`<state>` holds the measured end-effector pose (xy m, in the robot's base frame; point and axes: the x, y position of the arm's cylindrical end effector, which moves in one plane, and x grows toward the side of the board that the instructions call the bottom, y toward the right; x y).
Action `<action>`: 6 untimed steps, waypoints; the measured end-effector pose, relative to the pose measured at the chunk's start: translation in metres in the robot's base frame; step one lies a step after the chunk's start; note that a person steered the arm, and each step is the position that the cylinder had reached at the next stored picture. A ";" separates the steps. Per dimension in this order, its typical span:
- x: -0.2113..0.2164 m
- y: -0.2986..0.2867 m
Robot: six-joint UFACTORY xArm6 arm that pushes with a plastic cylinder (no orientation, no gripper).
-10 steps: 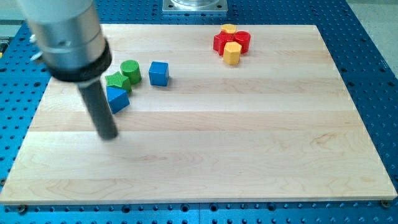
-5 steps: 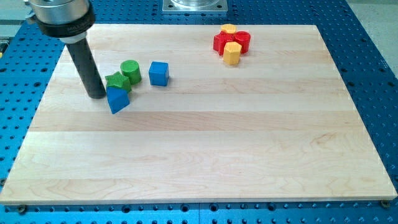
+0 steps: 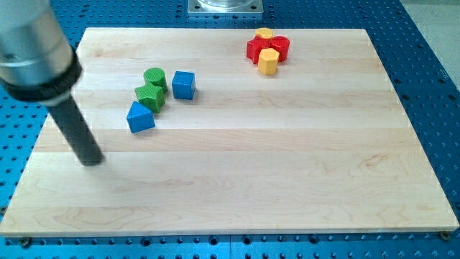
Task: Adjust the group of blocks
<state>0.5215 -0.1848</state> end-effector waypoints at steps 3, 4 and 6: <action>-0.156 0.161; -0.181 0.139; -0.138 0.129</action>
<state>0.3831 -0.0558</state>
